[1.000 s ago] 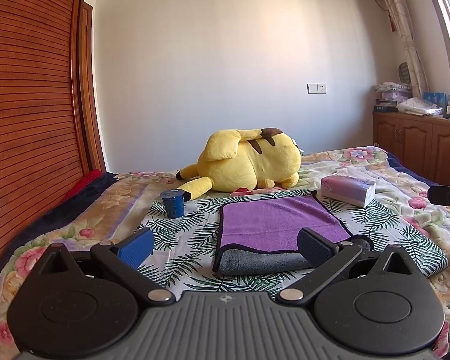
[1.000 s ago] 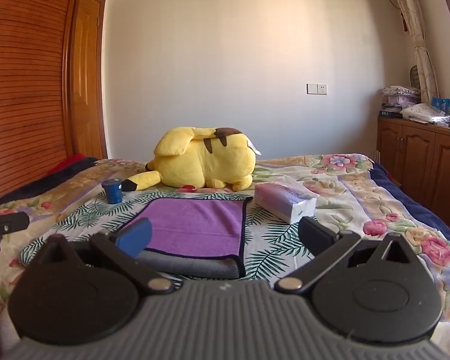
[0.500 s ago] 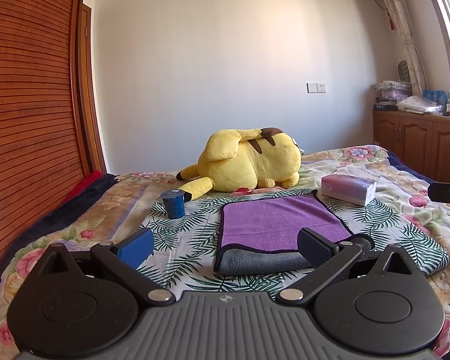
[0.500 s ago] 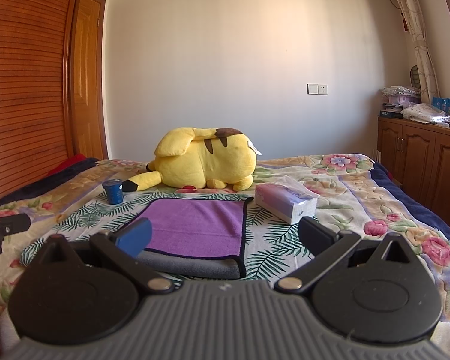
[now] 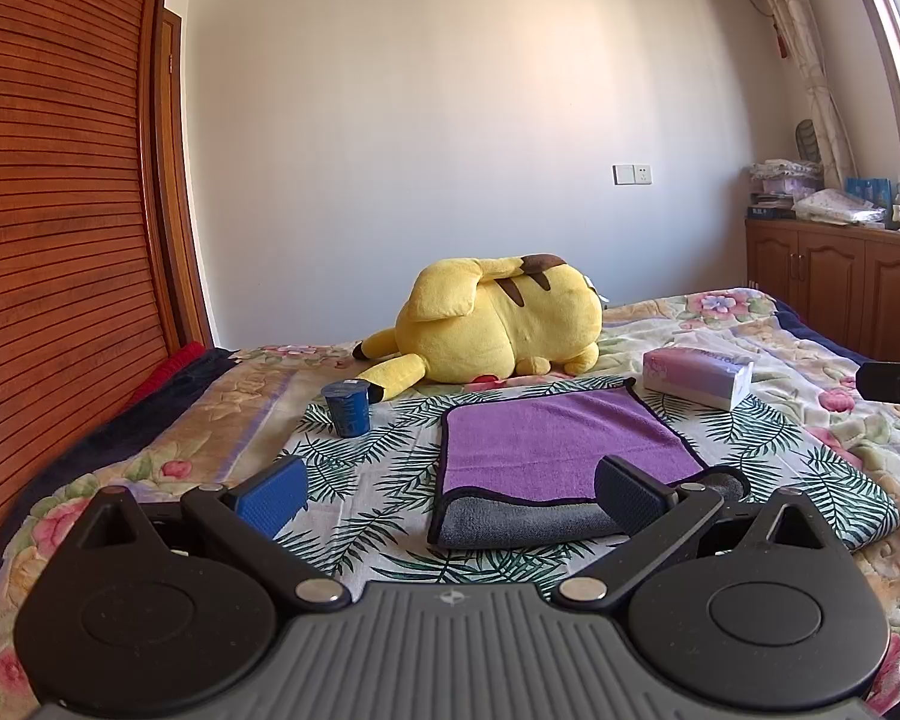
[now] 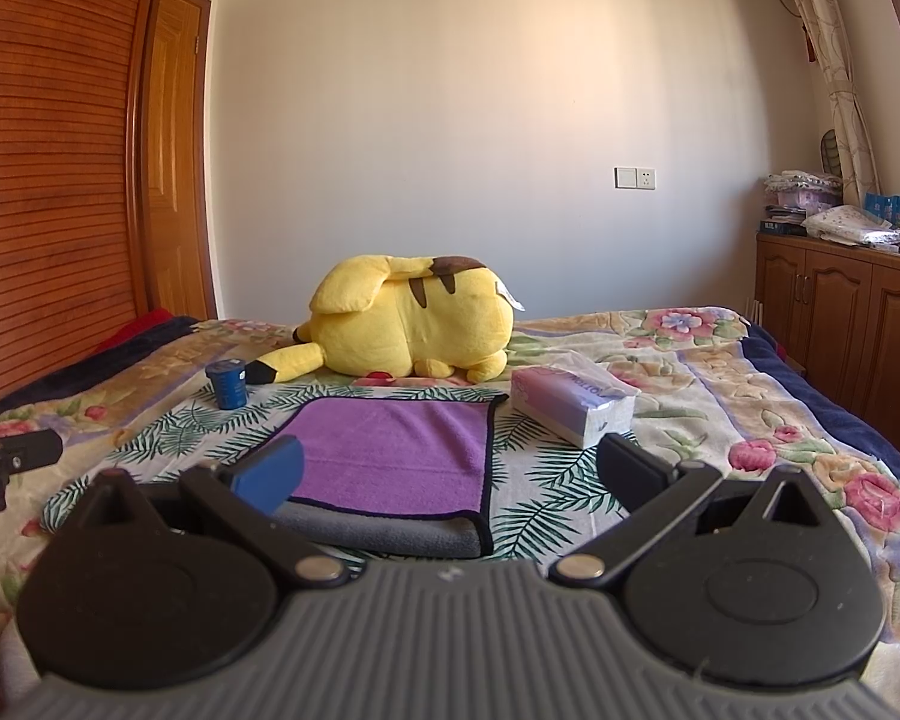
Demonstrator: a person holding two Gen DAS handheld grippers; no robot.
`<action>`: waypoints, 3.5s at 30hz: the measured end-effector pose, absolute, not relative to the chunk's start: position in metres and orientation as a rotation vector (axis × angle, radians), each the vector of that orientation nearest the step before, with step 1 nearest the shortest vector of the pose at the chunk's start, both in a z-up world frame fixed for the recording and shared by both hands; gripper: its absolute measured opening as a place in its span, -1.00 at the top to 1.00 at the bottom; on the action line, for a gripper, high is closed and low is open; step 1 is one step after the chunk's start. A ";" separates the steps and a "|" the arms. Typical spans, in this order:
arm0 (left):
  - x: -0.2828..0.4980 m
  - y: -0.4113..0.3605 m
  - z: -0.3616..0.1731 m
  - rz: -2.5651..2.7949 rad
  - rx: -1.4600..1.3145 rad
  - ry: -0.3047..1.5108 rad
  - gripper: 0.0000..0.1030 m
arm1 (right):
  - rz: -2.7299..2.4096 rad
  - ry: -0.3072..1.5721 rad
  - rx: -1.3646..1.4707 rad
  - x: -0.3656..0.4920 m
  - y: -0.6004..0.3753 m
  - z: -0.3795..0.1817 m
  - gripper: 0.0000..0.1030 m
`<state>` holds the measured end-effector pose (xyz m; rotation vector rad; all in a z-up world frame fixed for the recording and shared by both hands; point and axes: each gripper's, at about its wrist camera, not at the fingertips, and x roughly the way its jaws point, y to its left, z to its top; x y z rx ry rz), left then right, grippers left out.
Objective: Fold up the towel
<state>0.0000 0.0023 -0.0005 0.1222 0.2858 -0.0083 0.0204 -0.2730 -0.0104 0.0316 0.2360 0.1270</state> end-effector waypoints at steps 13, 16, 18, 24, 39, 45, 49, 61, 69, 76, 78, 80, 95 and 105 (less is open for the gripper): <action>0.000 0.001 -0.001 -0.008 0.124 0.286 -0.69 | 0.128 0.236 0.033 0.021 -0.273 -0.011 -1.00; 0.000 0.001 -0.001 -0.008 0.125 0.286 -0.69 | 0.127 0.238 0.032 0.021 -0.272 -0.011 -1.00; 0.000 0.001 -0.001 -0.008 0.125 0.286 -0.69 | 0.127 0.238 0.031 0.021 -0.272 -0.011 -1.00; -0.001 0.002 -0.001 -0.008 0.125 0.288 -0.69 | 0.127 0.239 0.031 0.021 -0.270 -0.010 -1.00; 0.004 0.002 -0.004 -0.015 0.152 0.328 -0.69 | 0.132 0.264 0.029 0.025 -0.262 -0.013 -1.00; 0.006 -0.002 -0.005 -0.019 0.174 0.332 -0.69 | 0.134 0.294 0.019 0.032 -0.259 -0.016 -1.00; 0.010 -0.002 -0.005 -0.021 0.172 0.333 -0.69 | 0.138 0.313 0.017 0.036 -0.258 -0.019 -1.00; 0.029 -0.004 -0.009 -0.024 0.176 0.377 -0.69 | 0.152 0.343 0.020 0.052 -0.258 -0.022 -1.00; 0.048 -0.005 -0.015 -0.036 0.180 0.424 -0.69 | 0.157 0.354 0.002 0.065 -0.256 -0.024 -1.00; 0.060 -0.008 -0.020 -0.047 0.193 0.448 -0.69 | 0.181 0.379 -0.029 0.079 -0.251 -0.028 -1.00; 0.063 -0.009 -0.021 -0.052 0.195 0.453 -0.69 | 0.187 0.387 -0.036 0.083 -0.250 -0.030 -1.00; 0.067 -0.009 -0.022 -0.058 0.197 0.459 -0.69 | 0.193 0.397 -0.041 0.087 -0.249 -0.031 -1.00; 0.104 -0.001 -0.035 -0.072 0.231 0.535 -0.69 | 0.212 0.464 -0.066 0.122 -0.245 -0.045 -1.00; 0.131 0.006 -0.046 -0.098 0.227 0.579 -0.63 | 0.223 0.512 -0.059 0.149 -0.246 -0.054 -0.99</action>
